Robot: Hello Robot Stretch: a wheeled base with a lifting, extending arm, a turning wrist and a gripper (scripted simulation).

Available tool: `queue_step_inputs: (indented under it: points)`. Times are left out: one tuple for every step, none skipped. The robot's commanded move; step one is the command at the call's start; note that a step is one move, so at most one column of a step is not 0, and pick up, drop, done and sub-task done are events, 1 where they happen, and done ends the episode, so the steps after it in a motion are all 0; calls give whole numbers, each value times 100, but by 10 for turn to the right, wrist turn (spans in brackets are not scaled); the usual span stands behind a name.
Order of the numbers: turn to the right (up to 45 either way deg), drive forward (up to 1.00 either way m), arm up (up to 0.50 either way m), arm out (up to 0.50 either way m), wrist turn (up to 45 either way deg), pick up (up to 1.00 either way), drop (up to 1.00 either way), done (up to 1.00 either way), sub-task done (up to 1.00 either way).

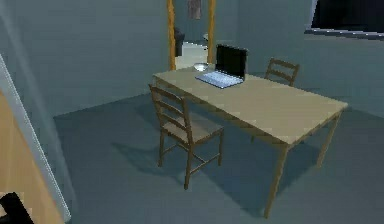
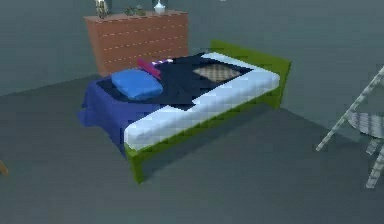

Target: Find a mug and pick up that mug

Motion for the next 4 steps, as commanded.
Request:
queue_step_inputs:
  points:
    - [0, 55, 0, 0, 0, 0, 0, 0, 0]
    - [-300, 0, 0, 0, 0, 0, 0, 0, 0]
    - [0, 5, 0, 0, 0, 0, 0, 0, 0]
    - [0, 100, 0, 0, 0, 0, 0, 0, 0]
